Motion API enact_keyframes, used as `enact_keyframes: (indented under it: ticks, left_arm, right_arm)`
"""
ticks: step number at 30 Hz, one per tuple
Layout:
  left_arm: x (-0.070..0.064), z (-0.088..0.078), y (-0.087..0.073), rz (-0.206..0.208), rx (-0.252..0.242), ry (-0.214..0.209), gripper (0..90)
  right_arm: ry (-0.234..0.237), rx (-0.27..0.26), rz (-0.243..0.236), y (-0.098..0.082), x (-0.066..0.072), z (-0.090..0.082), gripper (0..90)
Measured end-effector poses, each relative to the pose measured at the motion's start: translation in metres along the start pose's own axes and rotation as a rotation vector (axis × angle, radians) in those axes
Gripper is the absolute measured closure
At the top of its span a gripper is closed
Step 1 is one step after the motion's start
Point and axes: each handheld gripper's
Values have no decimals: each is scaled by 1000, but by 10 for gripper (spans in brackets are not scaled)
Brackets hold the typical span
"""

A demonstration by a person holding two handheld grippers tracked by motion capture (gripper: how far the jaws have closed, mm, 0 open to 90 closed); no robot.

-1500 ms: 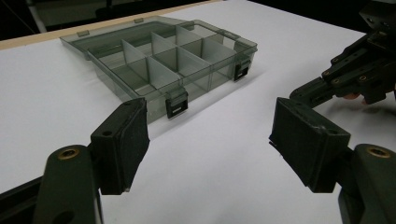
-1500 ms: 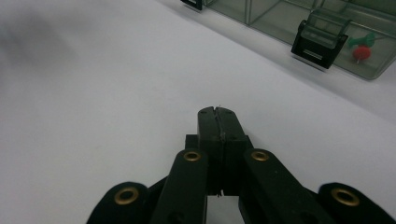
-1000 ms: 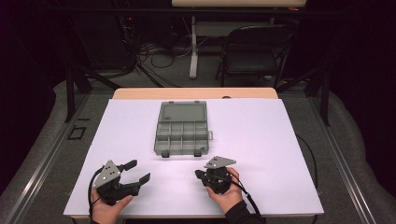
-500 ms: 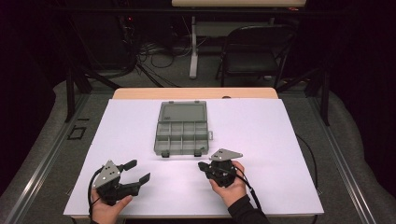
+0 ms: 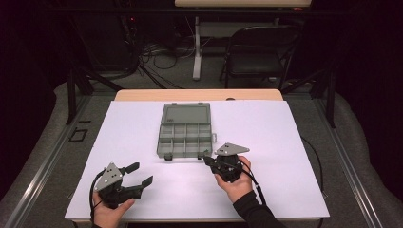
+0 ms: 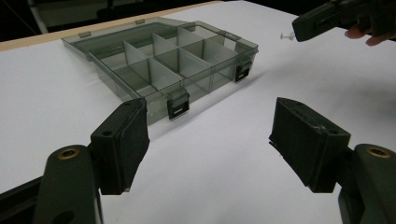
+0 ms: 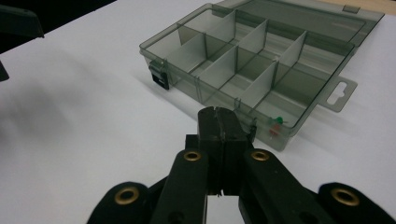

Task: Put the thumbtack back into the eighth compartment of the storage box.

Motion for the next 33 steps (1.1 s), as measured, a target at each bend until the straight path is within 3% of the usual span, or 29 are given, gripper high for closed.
enact_keyframes:
  ticks: [8, 15, 33]
  left_arm:
    - [1, 1, 0, 1, 4, -5, 274]
    - [0, 0, 0, 1, 3, -4, 274]
    - [1, 0, -1, -4, 1, -9, 274]
  right_arm:
    - [-13, 9, 9, 15, -9, 5, 900]
    - [-52, 23, 18, 28, -19, 15, 900]
    - [-79, 63, 66, 37, -36, 40, 900]
Point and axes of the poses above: each handheld gripper's, and its own axes: z roughly forward along the jaws, y roughly out of its top, x roughly to its left, and after that the axes turned 9 degrees about x, right-handed
